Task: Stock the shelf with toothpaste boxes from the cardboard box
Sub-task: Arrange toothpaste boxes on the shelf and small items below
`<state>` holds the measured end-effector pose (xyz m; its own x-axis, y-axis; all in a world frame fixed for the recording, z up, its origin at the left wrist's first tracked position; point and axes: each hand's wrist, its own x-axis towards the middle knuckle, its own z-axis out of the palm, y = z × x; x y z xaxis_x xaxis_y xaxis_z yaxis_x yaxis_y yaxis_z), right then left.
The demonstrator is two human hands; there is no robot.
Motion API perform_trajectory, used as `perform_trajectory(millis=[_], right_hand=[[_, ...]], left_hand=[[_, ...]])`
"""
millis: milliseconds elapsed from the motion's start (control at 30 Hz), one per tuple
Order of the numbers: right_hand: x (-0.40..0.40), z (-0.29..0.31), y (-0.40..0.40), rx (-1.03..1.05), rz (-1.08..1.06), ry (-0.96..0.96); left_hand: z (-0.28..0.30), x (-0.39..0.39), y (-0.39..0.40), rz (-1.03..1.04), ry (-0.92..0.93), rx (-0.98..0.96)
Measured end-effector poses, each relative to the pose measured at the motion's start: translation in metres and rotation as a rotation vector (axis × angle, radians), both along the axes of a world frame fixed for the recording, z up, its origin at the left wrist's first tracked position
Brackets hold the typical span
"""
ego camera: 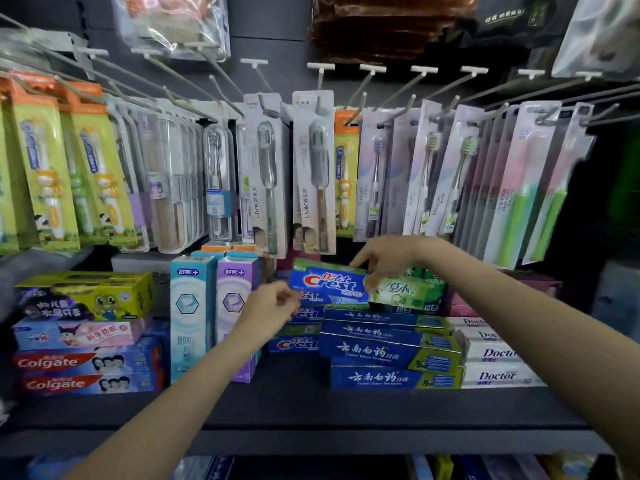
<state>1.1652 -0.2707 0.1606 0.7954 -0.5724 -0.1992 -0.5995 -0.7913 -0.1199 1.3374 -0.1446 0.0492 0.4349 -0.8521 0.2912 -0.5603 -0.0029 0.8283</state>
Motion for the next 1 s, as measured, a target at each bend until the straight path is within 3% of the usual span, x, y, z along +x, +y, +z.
perform_trajectory(millis=[100,233,333,533,733,833,933,1000], right_hand=[[0.024,-0.017,-0.009,-0.085,-0.016,0.004],[0.054,-0.041,-0.019,-0.270,-0.105,-0.182],[0.074,-0.056,-0.028,-0.433,-0.177,-0.257],[0.097,-0.066,-0.061,-0.293,-0.195,-0.321],[0.098,-0.067,-0.061,-0.223,-0.244,-0.325],[0.090,-0.075,-0.046,-0.321,-0.256,-0.393],[0.081,-0.104,-0.028,-0.498,-0.118,-0.500],[0.073,-0.124,-0.020,-0.513,-0.013,-0.432]], left_hand=[[-0.019,0.010,-0.005,0.106,-0.236,0.094],[-0.025,0.008,-0.018,0.130,-0.287,0.185],[-0.026,0.001,-0.033,0.094,-0.440,0.206],[-0.030,0.004,-0.055,0.055,-0.695,0.182],[-0.034,0.011,-0.068,0.072,-0.699,0.286],[-0.038,0.011,-0.068,0.058,-0.709,0.291],[-0.040,0.012,-0.067,0.051,-0.717,0.282],[-0.042,0.009,-0.064,0.066,-0.757,0.237]])
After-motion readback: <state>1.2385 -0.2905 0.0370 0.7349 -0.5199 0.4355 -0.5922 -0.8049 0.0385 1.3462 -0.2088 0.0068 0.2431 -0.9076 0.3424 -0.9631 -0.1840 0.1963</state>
